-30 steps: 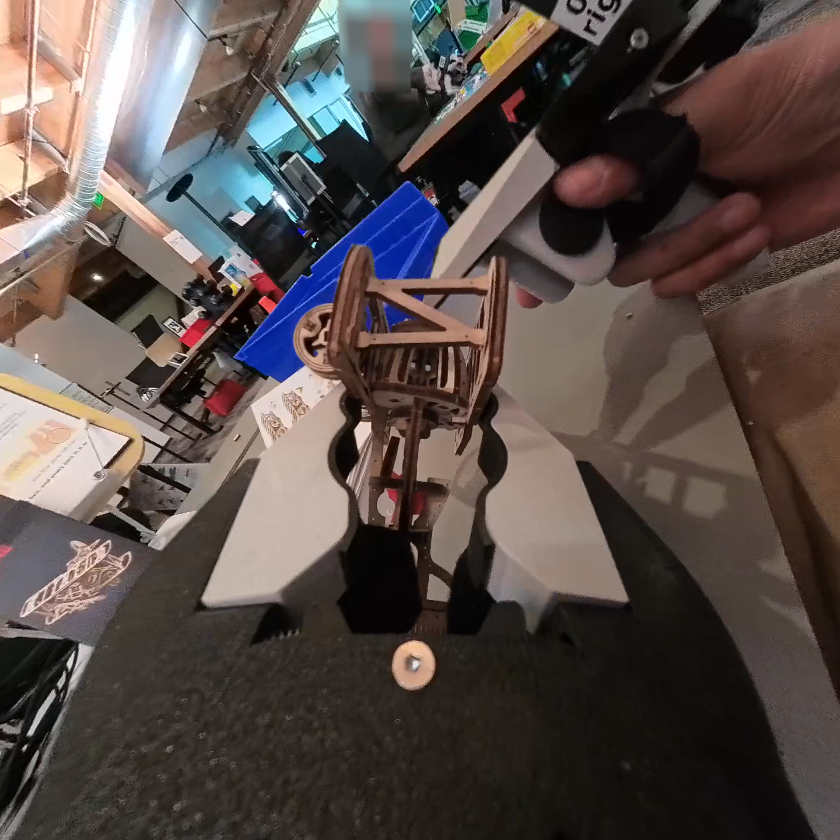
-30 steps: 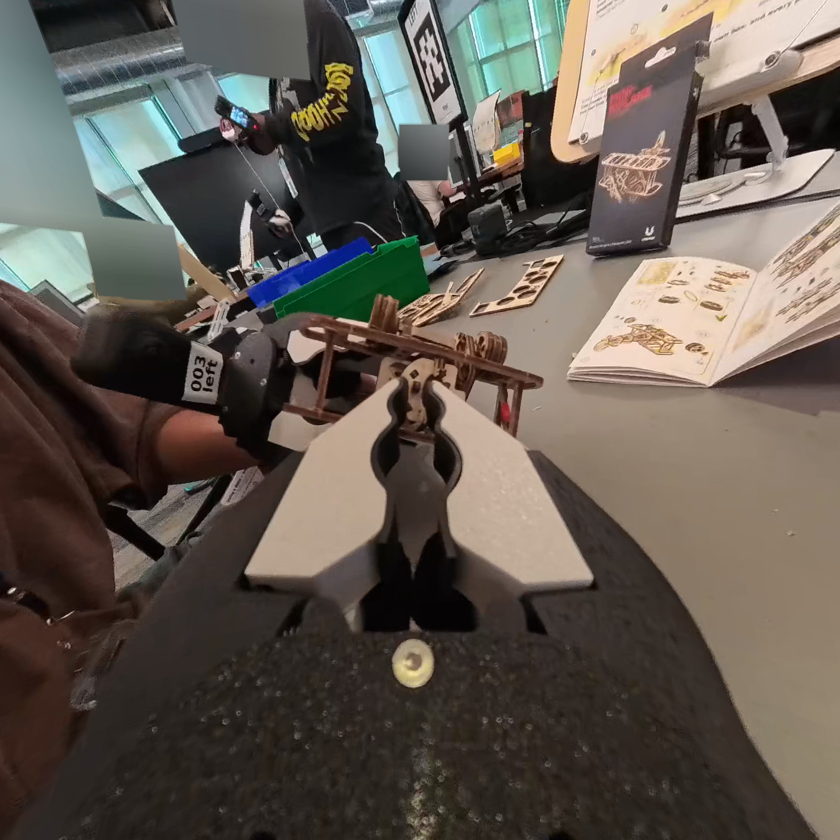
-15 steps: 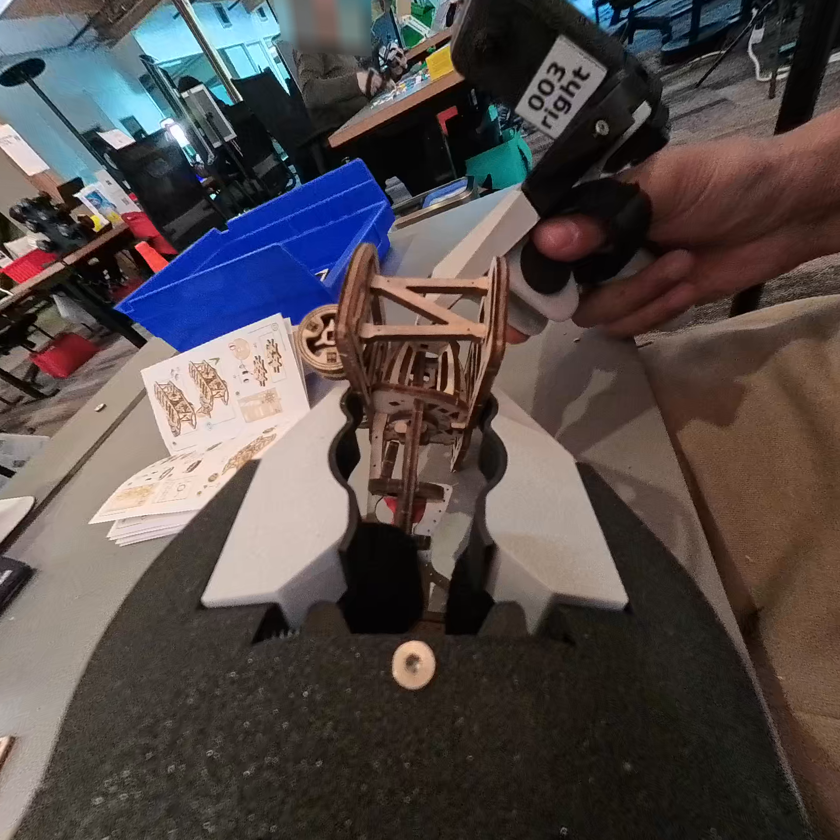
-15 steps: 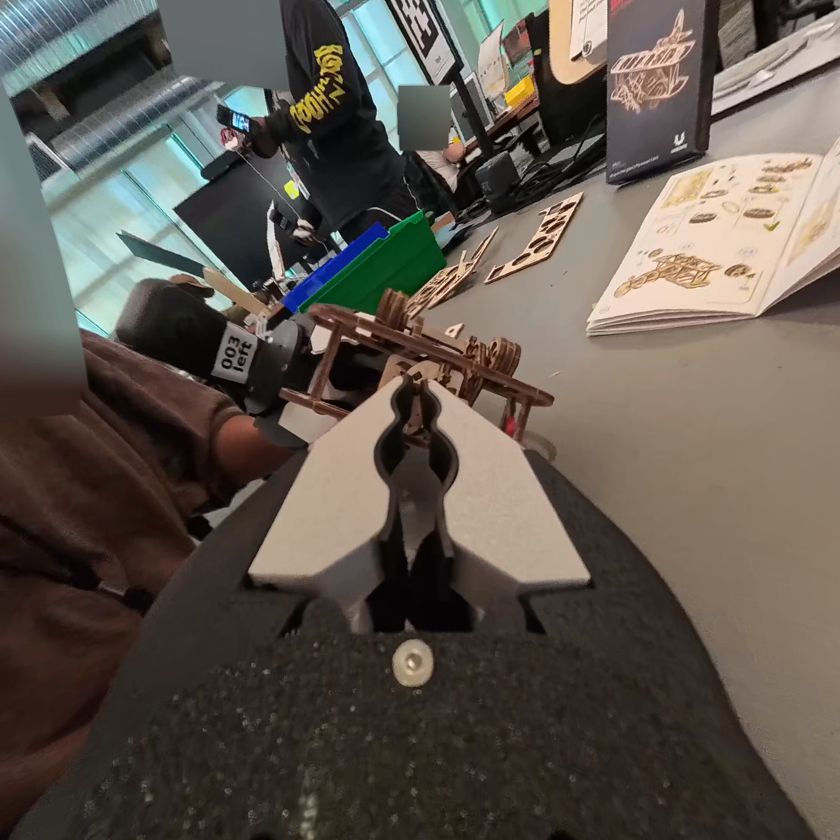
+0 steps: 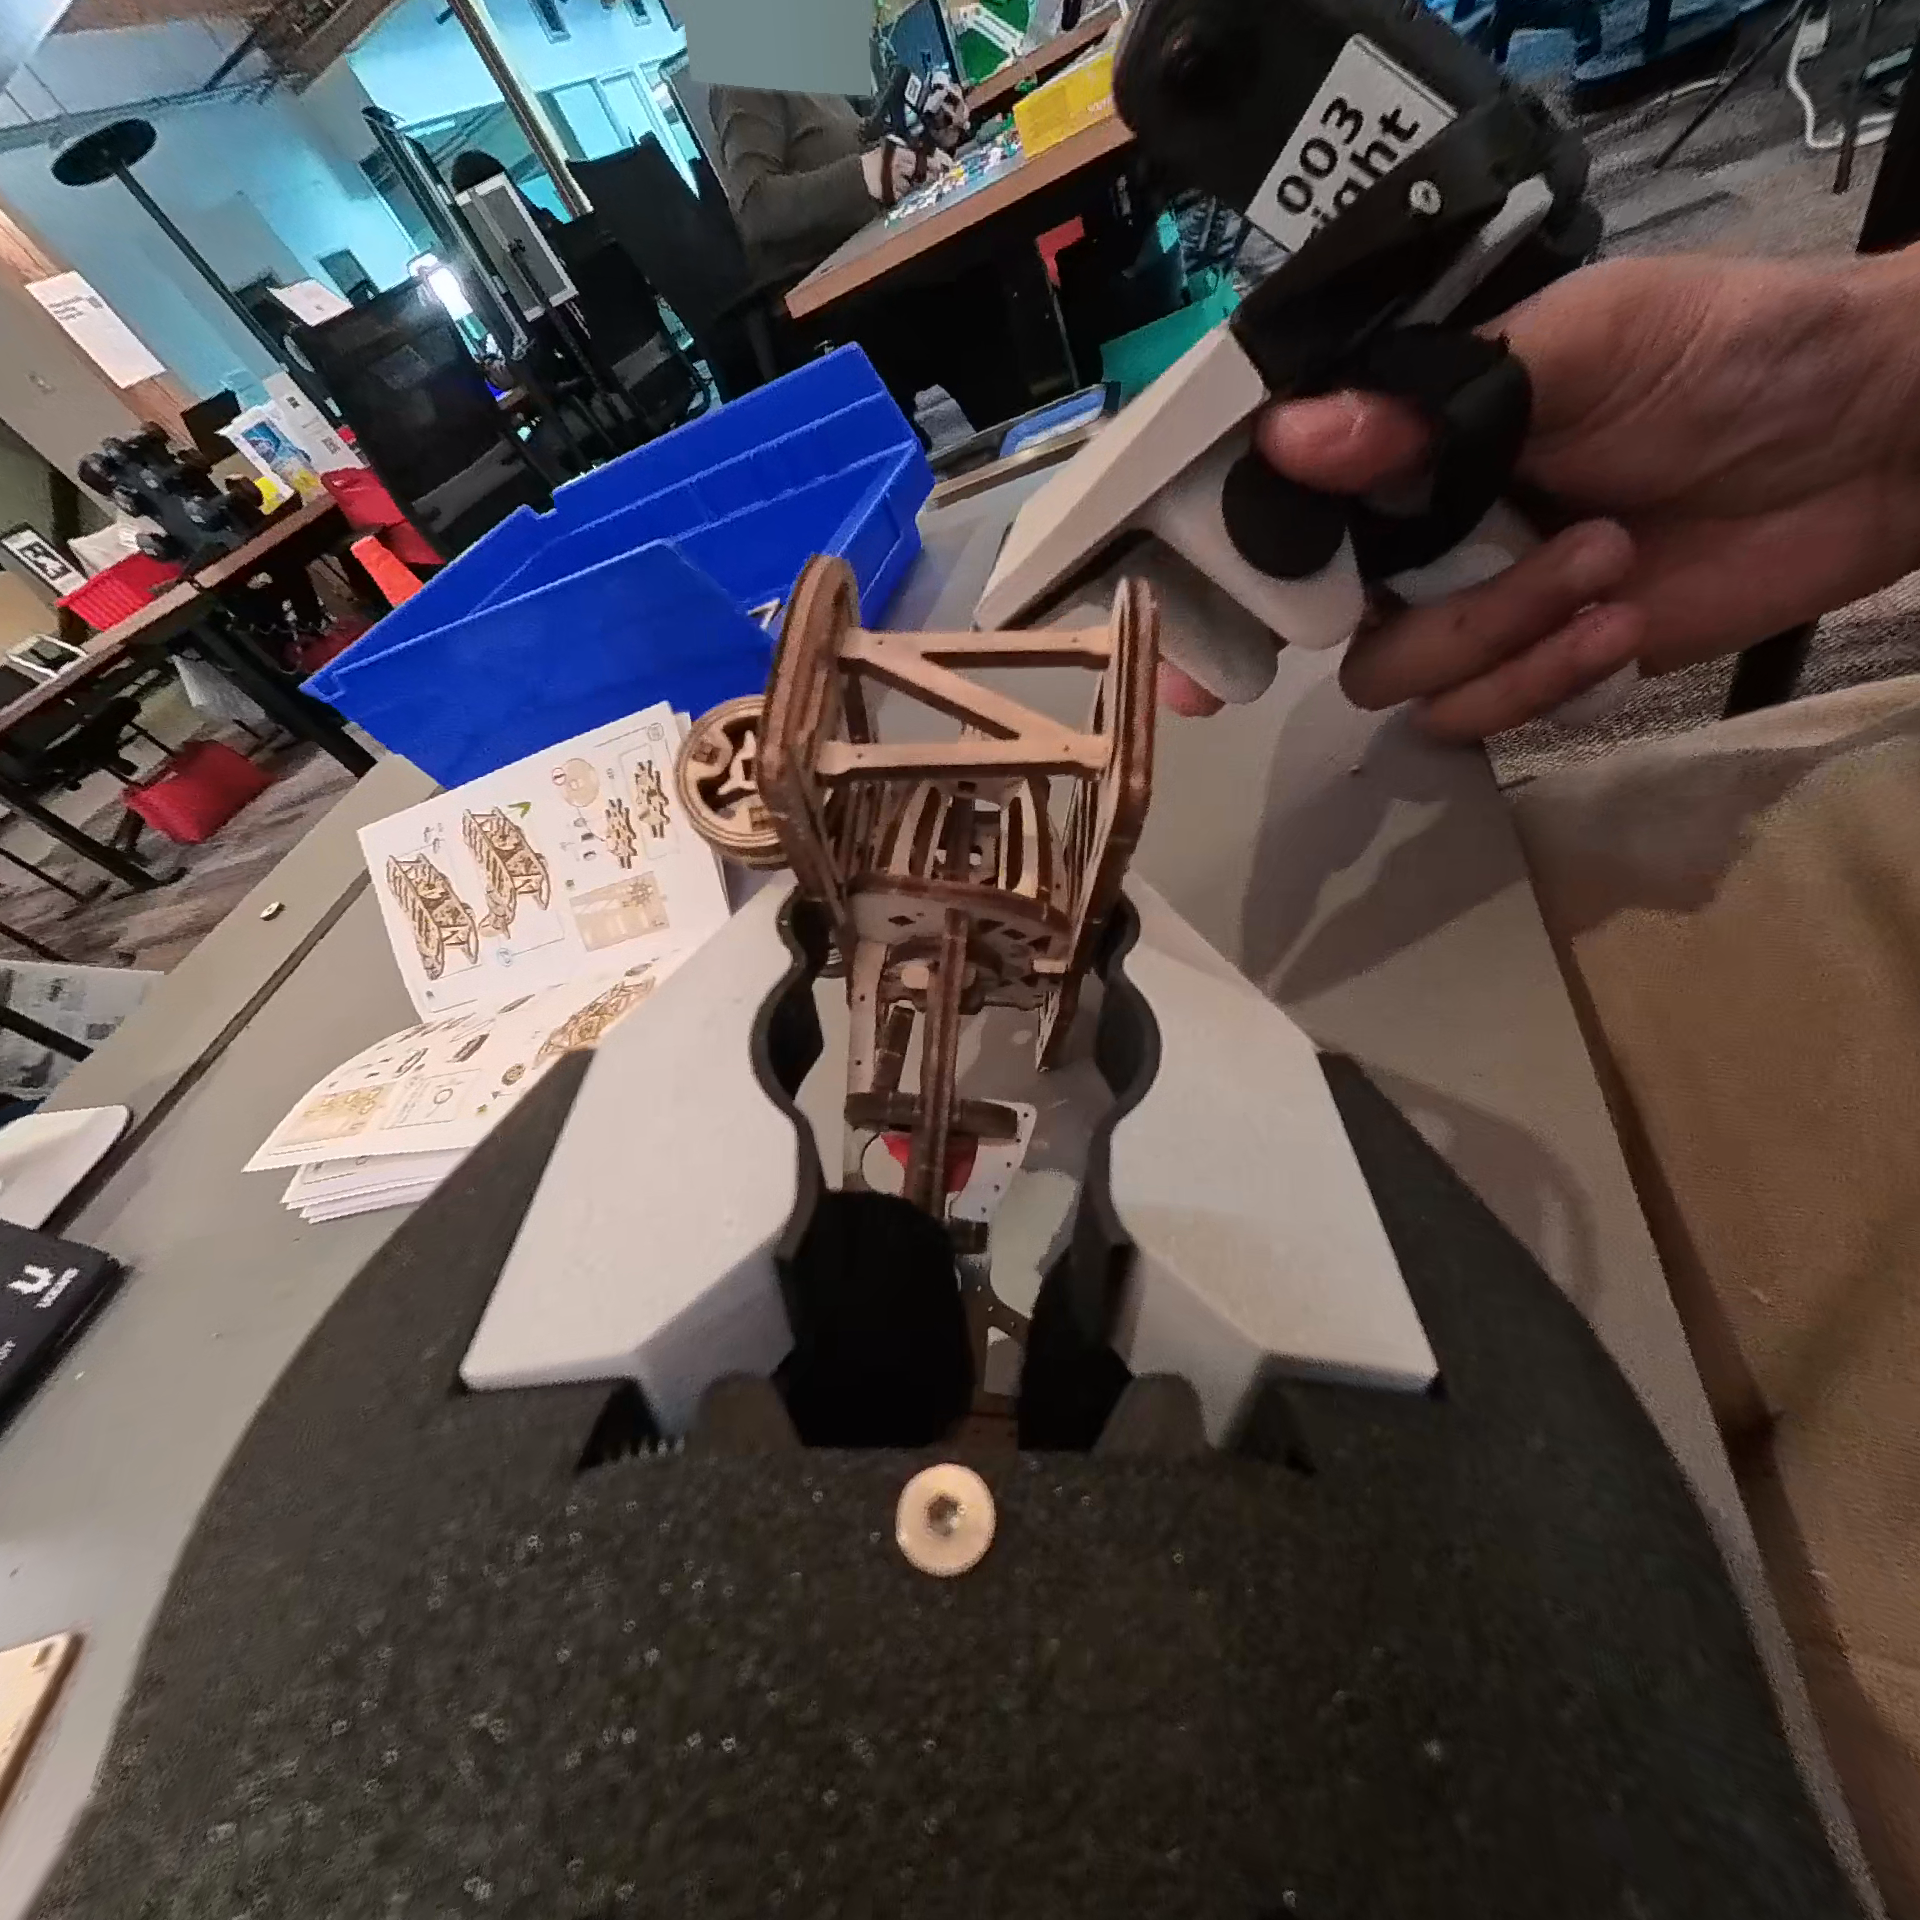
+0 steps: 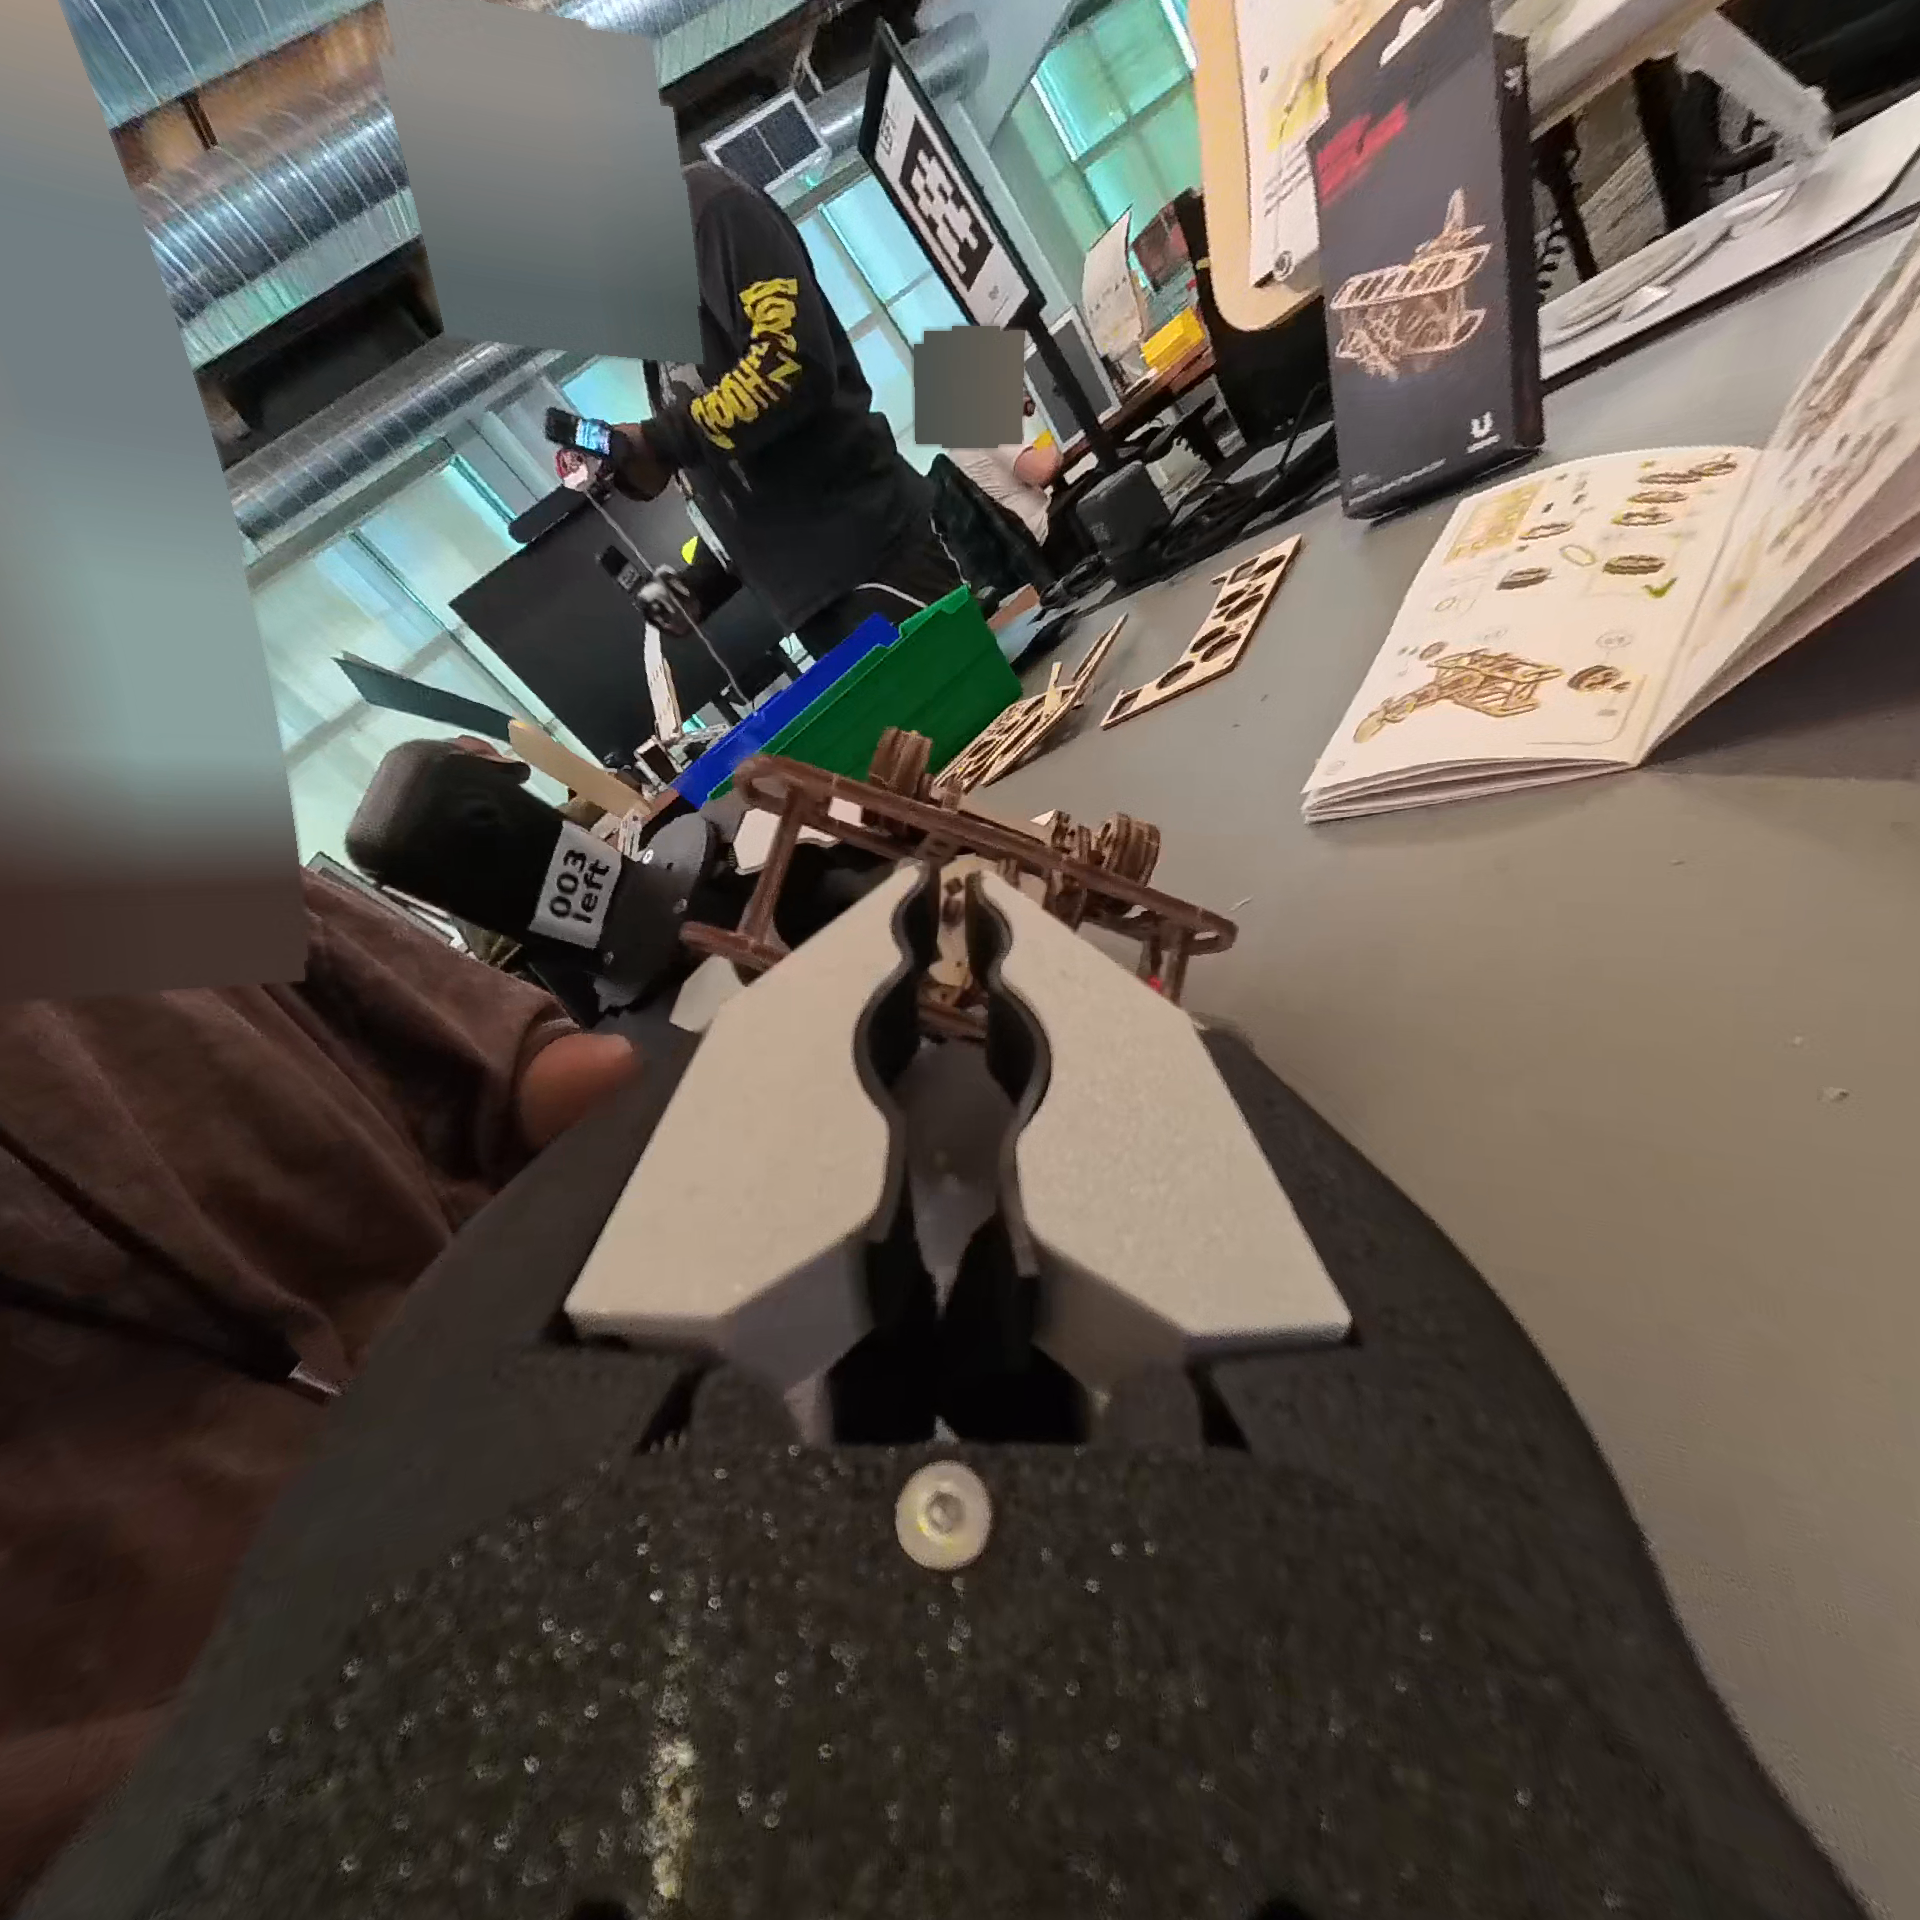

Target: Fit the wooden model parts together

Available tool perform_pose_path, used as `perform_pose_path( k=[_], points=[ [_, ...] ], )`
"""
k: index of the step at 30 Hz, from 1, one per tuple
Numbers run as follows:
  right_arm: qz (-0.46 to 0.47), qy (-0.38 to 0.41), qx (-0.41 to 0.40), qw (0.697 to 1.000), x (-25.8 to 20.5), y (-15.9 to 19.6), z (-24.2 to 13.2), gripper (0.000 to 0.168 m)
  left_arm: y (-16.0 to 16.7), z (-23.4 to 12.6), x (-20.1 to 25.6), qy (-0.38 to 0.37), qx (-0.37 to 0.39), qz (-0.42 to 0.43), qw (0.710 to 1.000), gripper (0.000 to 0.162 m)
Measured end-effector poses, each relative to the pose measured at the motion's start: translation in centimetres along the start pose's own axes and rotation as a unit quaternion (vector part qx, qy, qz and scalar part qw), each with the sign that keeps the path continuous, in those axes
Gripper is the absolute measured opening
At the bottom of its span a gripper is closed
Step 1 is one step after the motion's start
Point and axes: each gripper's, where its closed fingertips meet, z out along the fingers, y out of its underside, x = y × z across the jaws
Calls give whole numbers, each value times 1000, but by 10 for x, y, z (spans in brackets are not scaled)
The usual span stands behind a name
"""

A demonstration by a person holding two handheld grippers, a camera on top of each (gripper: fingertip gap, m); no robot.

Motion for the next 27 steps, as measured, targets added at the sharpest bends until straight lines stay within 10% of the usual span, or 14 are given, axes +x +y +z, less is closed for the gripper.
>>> perform_pose_path(
  k=[1, 27],
  points=[
    [-3, 0, -11, 1000, -1, 4, 2, 4, 0, 0, 1, 0, 1, 5, 1000, 49],
    [-21, 9, -49, 999, -3, 19, 9, 1, -1, 0, 7, 7, 4, 21, 1000, 48]
  ],
)
